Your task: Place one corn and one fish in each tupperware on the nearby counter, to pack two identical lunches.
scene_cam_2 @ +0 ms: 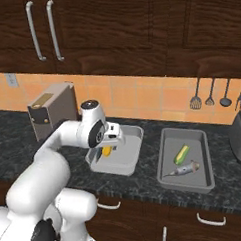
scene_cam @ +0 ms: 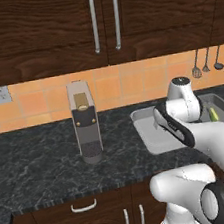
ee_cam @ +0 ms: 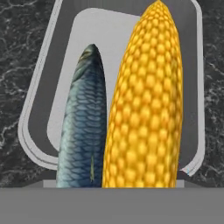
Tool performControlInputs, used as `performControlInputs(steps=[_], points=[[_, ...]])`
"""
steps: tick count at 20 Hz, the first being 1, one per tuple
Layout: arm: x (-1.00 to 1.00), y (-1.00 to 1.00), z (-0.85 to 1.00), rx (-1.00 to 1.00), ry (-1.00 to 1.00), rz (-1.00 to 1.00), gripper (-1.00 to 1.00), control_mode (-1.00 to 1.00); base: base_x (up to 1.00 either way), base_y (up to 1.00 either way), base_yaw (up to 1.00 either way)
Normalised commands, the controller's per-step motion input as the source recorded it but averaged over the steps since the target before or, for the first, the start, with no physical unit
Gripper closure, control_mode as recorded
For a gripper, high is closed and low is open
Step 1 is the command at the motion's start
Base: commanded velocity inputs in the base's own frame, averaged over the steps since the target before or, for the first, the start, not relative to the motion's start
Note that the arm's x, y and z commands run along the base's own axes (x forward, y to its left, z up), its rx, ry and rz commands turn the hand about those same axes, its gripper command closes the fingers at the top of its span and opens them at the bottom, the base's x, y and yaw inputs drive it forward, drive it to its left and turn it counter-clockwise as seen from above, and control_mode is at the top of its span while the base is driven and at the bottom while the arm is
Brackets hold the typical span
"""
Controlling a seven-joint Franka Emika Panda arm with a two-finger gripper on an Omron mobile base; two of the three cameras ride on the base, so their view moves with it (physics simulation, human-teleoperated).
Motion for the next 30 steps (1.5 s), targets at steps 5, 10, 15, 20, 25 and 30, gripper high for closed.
performControlInputs(steps=[5, 10, 15, 20, 25, 30], points=[[0.87, -0.06, -0.37, 0.12, 0.15, 0.0, 1.0, -1.0, 0.0, 0.0, 0.0], [0.8, 0.0, -0.52, 0.0, 0.03, 0.0, 1.0, -1.0, 0.0, 0.0, 0.0], [0.56, -0.08, -0.61, 0.0, 0.0, 0.0, 1.0, -1.0, 0.0, 0.0, 0.0], [0.36, -0.08, -0.48, 0.0, 0.0, 0.0, 1.0, -1.0, 0.0, 0.0, 0.0], [0.7, 0.0, -0.05, 0.0, -0.15, 0.0, -1.0, -1.0, 0.0, 0.0, 0.0], [0.25, 0.0, 0.0, -0.02, -0.29, 0.0, -1.0, -1.0, 0.0, 0.0, 0.0]])
